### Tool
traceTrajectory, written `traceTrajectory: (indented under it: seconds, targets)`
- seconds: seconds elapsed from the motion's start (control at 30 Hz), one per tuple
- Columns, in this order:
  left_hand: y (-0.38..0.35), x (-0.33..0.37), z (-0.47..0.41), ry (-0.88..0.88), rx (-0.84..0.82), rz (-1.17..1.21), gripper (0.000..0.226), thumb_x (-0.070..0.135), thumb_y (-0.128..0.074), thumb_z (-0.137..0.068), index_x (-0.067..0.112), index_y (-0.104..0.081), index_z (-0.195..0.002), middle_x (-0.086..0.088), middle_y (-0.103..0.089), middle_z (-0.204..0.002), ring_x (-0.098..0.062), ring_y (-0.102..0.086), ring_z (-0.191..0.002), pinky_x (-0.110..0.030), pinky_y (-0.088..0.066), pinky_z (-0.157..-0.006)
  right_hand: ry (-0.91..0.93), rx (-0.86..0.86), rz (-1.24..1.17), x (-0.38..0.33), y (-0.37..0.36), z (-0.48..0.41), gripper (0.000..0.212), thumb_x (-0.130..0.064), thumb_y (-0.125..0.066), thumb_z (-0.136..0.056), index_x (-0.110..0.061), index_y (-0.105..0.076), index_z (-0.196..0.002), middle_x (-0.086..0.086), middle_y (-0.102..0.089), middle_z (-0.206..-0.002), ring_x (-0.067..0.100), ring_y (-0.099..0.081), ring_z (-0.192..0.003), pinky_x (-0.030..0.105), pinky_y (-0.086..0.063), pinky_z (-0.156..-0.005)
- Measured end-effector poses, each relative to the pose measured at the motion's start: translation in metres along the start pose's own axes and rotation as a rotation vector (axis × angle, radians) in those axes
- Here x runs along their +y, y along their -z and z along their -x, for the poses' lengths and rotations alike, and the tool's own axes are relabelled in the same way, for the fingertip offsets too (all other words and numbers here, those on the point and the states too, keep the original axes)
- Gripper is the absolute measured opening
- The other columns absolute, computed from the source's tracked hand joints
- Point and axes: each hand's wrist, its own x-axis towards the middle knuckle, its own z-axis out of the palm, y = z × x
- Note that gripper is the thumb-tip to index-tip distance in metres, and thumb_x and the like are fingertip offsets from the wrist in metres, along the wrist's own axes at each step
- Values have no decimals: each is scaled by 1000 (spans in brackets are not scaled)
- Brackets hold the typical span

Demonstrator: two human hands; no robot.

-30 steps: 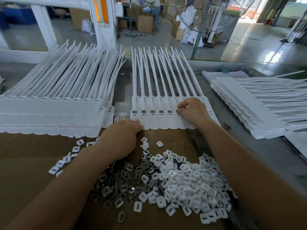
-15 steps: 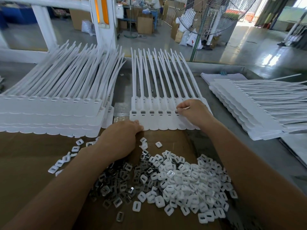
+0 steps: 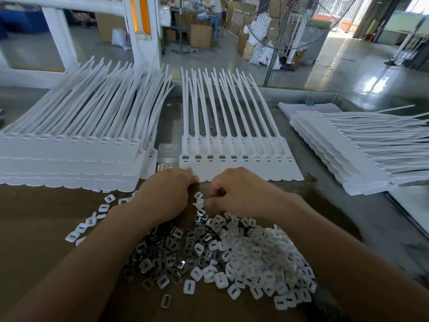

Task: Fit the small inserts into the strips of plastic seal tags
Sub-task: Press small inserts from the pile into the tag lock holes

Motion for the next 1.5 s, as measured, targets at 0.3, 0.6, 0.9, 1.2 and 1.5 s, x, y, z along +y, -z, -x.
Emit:
traceTrajectory:
  seconds: [0.3, 0.6, 0.9, 1.2, 1.5]
  targets:
    - [1, 0, 1, -33, 4, -2, 44, 6, -39, -88, 24, -51, -126, 1, -46, -135, -15, -46, -119, -30, -40, -98, -97, 23, 47, -11, -19, -10, 16, -34, -65, -81, -18, -65, -81, 2, -65, -90, 17, -57, -82, 28, -41, -65]
    - [1, 1, -1, -45, 13, -1, 43, 8, -40, -88, 23, -52, -125, 0, -44, -139, -16, -45, -121, -30, -38, -98, -53, 2, -9, -11, -14, -4, 20, -17, -53, -89, -20, -44, -71, -5, -50, -77, 13, -44, -78, 20, -34, -56]
    - [0, 0, -1, 7, -12, -6, 49, 7, -37, -90, 27, -43, -134, 4, -31, -147, -16, -34, -131, -32, -30, -104, -102, 75, -192, 13, 0, 6, 19, -17, -63, -83, -27, -52, -71, -13, -55, -77, -1, -49, -69, 9, -36, -53]
    - [2, 2, 0, 29, -22, 8, 51, 4, -34, -92, 28, -38, -137, 5, -30, -148, -15, -33, -131, -29, -29, -104, -269, 455, -397, 78, 19, -10, 21, -11, -76, -74, -28, -64, -68, -13, -64, -68, -3, -59, -62, 7, -42, -56]
    - [1, 1, -1, 25, -24, 22, 52, 4, -35, -91, 28, -38, -137, 7, -28, -148, -14, -30, -133, -30, -27, -106, -438, 563, -463, 116, 14, -32, 10, -12, -71, -79, -14, -74, -88, -3, -67, -81, 3, -59, -75, 21, -46, -77]
